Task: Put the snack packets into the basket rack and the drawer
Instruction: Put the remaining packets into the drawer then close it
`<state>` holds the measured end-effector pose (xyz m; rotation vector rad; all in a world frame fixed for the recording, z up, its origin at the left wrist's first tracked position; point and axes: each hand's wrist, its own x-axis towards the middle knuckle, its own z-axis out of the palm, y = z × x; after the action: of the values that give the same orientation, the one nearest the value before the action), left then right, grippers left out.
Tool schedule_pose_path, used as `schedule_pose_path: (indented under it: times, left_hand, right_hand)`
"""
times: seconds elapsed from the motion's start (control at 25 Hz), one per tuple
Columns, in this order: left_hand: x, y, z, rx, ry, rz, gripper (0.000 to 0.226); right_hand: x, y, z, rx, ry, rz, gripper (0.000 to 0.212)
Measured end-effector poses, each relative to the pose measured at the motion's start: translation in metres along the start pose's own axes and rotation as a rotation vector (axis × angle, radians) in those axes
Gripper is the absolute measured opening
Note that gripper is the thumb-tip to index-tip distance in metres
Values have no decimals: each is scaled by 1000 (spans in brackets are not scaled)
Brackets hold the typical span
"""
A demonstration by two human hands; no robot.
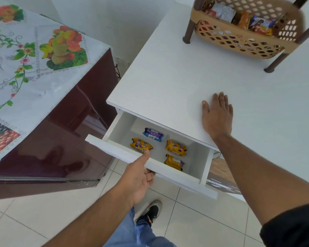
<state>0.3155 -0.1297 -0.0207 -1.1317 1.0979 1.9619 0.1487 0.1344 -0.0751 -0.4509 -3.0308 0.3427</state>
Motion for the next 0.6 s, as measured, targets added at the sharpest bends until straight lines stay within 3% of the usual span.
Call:
schedule_pose_path:
  times: [0.32,0.6]
  left_hand:
    - [37,39,52,-19,-36,65,81]
    - [56,57,84,-112,-27,106,81]
  right_hand:
    - [-1,-1,-2,-7,5,-5,68]
    - [-4,-5,-4,-29,-3,-13,68]
